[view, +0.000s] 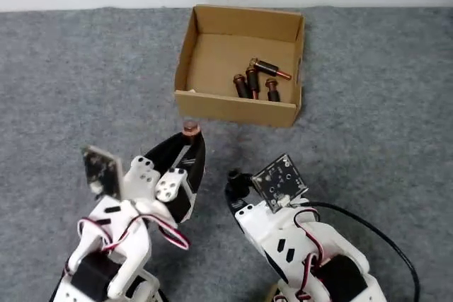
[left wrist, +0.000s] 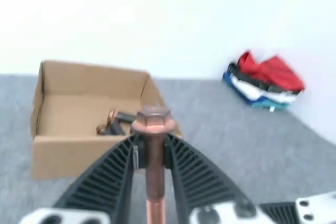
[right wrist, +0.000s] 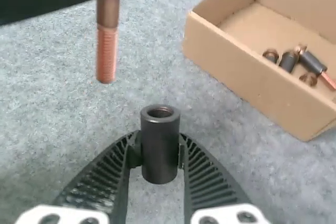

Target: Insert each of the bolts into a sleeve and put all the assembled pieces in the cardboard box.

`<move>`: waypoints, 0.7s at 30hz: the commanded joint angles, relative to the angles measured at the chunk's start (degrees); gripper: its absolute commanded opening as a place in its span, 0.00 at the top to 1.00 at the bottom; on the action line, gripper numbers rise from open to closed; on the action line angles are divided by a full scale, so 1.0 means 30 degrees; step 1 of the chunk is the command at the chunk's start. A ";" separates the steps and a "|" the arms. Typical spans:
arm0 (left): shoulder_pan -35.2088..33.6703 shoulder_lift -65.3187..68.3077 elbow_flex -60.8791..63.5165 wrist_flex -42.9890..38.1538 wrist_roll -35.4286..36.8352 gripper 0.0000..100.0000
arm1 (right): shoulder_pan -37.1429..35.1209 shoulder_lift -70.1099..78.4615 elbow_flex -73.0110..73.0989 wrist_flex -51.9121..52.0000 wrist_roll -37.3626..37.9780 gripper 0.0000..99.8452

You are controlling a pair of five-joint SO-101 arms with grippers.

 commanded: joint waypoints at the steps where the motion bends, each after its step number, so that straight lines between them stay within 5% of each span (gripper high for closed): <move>1: 0.0000 -0.1641 0.0220 -0.0850 0.0264 1.00 | -0.0103 0.0161 -0.1143 -0.0571 0.0645 0.99; 7: 0.0147 -0.2667 0.0806 -0.0850 0.1846 1.00 | -0.2242 0.0161 -0.1143 -0.0571 0.0645 0.99; 21: 0.1758 -0.2667 0.0806 -0.0821 0.2696 1.00 | -0.2330 0.0161 -0.0586 -0.2564 0.2286 0.99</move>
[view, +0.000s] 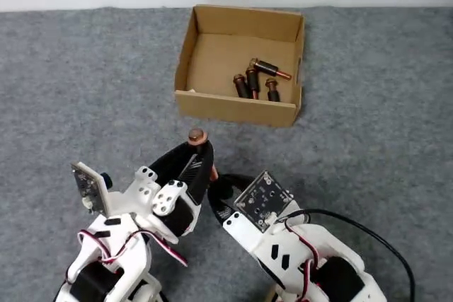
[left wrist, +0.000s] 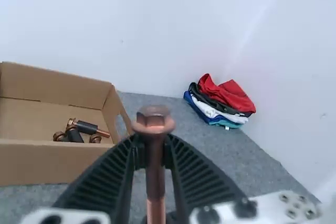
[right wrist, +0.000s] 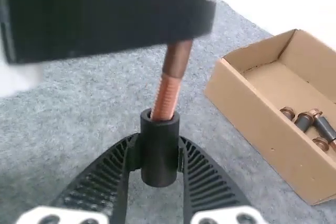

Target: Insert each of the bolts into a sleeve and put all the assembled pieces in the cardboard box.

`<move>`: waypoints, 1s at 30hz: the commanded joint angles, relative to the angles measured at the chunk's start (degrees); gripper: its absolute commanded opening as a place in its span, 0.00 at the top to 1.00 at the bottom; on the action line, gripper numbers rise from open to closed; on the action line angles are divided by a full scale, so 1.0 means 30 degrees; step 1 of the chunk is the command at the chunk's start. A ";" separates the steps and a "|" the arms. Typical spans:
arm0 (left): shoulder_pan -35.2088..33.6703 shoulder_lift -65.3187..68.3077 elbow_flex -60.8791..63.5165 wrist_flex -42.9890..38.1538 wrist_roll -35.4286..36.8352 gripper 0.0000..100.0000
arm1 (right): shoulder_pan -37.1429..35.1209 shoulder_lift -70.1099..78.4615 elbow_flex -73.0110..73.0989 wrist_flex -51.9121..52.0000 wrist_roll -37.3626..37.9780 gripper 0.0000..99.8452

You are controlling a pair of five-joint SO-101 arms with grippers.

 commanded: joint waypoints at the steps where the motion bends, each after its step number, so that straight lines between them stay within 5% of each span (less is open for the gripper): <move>1: 0.0147 -0.0147 -0.0161 -0.0586 0.0147 1.00 | -0.0132 0.0132 -0.0645 -0.0542 0.0264 0.99; 6: 0.0264 -0.0117 0.0484 -0.0352 0.0117 1.00 | -0.0103 0.0132 -0.0674 -0.1216 0.0264 0.99; 14: 0.0264 -0.0147 -0.0484 0.5304 -0.0088 1.00 | -0.0073 0.0132 -0.0674 -0.1509 0.0293 0.99; 19: 0.1670 -0.0117 -0.0396 0.6974 -0.2579 0.99 | -0.0073 0.0132 -0.0674 -0.1509 0.0293 0.99; 25: 0.2520 -0.0117 -0.0396 0.7590 -0.3780 0.81 | -0.0073 0.0073 -0.0674 -0.1480 0.0293 0.99; 30: 0.2403 -0.0117 -0.1480 0.8645 -0.3985 0.79 | 0.0396 0.0073 -0.0674 -0.1421 0.0293 0.99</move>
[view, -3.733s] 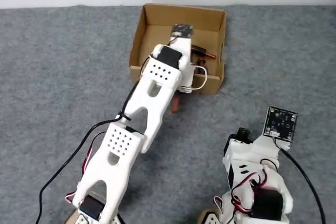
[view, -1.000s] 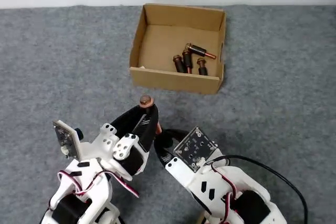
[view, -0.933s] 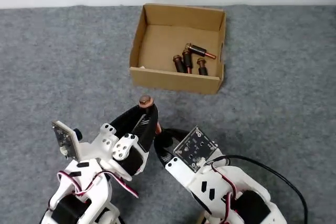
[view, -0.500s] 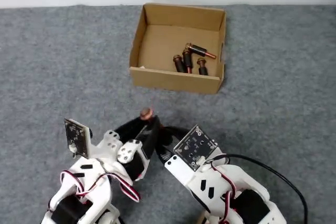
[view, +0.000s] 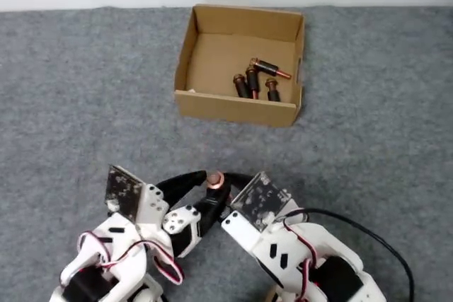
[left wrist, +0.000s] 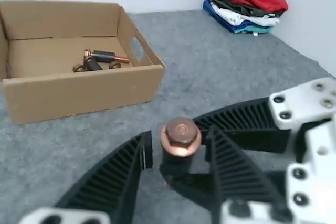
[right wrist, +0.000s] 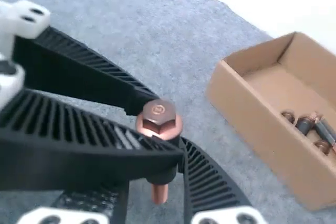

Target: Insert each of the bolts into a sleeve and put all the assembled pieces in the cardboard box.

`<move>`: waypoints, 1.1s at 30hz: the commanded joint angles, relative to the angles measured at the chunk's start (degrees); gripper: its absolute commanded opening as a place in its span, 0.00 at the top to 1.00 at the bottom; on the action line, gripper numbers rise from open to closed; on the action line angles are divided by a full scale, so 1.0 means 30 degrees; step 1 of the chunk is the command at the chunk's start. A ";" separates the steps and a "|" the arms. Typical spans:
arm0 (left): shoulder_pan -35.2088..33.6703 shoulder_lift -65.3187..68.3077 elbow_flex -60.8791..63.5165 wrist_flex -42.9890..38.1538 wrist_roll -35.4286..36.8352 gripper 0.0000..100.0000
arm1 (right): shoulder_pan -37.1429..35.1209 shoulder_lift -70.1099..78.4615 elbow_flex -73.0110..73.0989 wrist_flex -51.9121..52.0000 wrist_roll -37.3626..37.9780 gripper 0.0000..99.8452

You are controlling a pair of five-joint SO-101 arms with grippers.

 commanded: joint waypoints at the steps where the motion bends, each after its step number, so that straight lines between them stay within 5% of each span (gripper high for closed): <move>1: 0.0381 0.0205 -0.1158 0.0996 -0.0557 0.79 | 0.0513 -0.0044 -0.0762 -0.0747 0.0147 0.99; 11: 0.0059 0.0205 -0.4938 0.2872 -0.0498 0.82 | 0.2974 -0.0015 -0.0733 -0.0659 0.0000 0.99; 15: -0.2813 0.0088 -0.4996 0.1582 -0.0908 0.99 | 0.5026 0.0015 -0.0791 -0.0659 -0.0908 0.99; 17: -0.4747 0.0088 -0.4821 0.1143 -0.1729 0.98 | 0.6110 0.0044 -0.1026 -0.0630 -0.2198 0.99; 25: -1.0725 0.0059 0.1333 -0.1172 -0.5304 1.00 | 0.9011 0.6081 -0.6359 0.0249 -0.6886 0.99; 33: -1.2571 0.0059 0.6579 -0.4894 -0.6711 1.00 | 0.9978 1.6718 -1.3187 -0.1275 -0.7297 0.99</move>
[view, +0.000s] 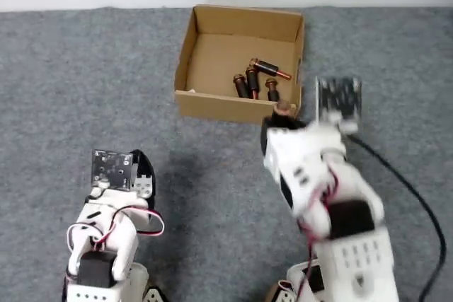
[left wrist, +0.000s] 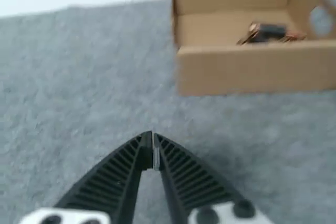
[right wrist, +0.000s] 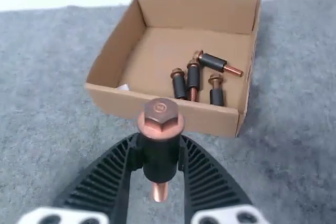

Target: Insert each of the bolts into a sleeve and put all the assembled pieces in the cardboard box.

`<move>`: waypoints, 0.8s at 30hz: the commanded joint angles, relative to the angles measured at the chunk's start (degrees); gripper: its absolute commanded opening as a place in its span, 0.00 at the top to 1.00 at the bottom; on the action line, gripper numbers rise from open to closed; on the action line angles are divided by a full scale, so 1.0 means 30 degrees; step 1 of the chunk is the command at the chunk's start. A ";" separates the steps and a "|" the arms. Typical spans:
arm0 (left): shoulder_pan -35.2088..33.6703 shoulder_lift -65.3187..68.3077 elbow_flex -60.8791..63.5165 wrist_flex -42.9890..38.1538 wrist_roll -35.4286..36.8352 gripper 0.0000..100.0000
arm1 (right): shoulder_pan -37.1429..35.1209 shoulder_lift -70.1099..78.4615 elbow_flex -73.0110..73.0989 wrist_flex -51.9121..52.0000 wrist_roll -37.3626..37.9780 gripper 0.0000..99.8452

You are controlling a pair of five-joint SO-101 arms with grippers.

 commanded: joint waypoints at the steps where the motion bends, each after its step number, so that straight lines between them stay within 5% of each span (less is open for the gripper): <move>1: -0.0586 -0.0205 0.1245 -0.1260 -0.0234 1.00 | 0.0513 0.4557 -0.4073 -0.1773 -0.0205 0.99; 9: -0.0645 -0.0088 0.1919 -0.0967 -0.0176 1.00 | 0.0864 1.3407 -1.0813 -0.5055 -0.0117 0.99; 24: -0.0703 -0.0088 0.1919 -0.0147 -0.0176 0.99 | 0.2154 2.5363 -1.6996 -0.5700 0.4513 0.99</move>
